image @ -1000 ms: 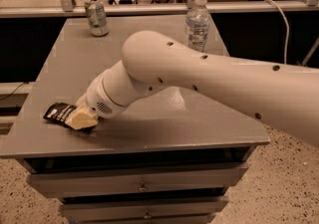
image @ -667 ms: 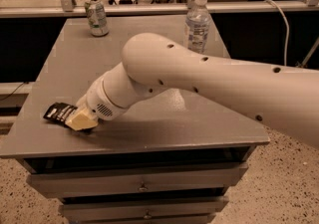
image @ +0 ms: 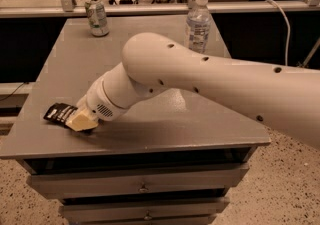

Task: Pick rxbar chocolate

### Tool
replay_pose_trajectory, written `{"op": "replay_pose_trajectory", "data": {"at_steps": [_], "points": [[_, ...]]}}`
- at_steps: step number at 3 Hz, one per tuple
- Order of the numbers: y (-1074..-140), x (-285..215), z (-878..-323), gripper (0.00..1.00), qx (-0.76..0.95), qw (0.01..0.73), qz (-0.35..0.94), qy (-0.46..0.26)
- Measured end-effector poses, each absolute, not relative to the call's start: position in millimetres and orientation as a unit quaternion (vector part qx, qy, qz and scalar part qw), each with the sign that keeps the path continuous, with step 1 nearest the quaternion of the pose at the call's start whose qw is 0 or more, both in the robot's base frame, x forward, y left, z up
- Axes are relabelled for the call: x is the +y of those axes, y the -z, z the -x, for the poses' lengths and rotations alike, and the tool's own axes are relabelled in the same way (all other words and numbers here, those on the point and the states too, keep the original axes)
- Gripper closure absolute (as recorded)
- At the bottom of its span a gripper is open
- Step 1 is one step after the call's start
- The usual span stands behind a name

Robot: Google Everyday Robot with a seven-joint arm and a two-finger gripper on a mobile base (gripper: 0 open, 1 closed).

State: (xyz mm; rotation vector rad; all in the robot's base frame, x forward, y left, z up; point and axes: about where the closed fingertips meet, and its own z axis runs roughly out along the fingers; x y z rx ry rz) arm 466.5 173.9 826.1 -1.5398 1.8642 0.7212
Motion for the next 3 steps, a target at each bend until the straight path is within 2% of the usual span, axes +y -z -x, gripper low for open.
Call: {"op": "replay_pose_trajectory", "data": {"at_steps": [3], "points": [[-941,118,-505,1.00,0.673,0.404,0.574,-0.231]]}}
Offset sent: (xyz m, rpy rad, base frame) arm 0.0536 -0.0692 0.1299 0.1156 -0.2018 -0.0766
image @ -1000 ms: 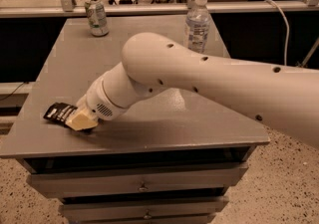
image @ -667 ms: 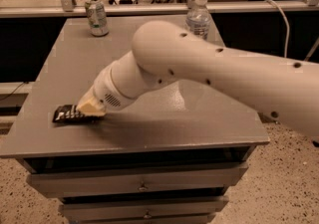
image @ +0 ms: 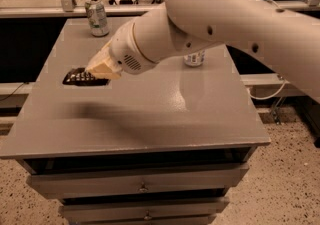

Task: Pick rxbar chocolate

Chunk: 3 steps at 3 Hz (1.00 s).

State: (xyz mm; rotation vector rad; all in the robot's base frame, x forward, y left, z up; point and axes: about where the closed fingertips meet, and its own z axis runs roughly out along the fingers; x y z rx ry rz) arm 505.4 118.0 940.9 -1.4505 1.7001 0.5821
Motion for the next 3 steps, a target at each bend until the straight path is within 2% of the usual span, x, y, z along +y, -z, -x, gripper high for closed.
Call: {"op": "replay_pose_trajectory", "data": {"at_steps": [3], "points": [[-978,97,-513,1.00,0.655,0.442,0.561,-0.248]]}}
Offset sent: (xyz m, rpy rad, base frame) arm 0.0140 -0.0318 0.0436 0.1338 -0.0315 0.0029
